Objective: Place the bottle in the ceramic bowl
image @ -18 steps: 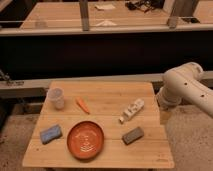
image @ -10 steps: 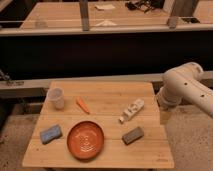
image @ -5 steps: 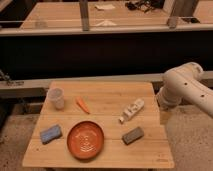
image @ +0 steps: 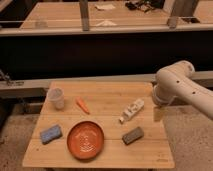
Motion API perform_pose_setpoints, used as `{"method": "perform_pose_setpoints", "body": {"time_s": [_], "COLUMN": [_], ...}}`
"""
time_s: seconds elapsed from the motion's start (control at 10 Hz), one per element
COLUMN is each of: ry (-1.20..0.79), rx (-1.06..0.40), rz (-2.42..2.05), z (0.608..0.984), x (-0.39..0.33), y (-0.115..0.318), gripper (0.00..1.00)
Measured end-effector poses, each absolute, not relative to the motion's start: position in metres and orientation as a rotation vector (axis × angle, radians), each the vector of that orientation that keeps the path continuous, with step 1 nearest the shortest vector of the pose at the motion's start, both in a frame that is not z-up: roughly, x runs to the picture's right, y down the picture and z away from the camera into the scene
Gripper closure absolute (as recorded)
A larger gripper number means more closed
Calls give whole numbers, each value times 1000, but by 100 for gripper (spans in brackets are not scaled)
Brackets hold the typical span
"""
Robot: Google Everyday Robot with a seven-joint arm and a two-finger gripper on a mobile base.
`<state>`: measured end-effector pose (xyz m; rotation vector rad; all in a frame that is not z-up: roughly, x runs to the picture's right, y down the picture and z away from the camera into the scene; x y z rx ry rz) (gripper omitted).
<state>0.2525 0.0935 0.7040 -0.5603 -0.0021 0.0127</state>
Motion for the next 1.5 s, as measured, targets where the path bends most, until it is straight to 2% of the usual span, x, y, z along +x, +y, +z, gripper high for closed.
{"method": "perform_pose_setpoints", "body": {"time_s": [1.5], "ry": [-90], "rx": [-543], "rz": [-136], "z": [767], "x": [226], "y": [96], "gripper": [20]}}
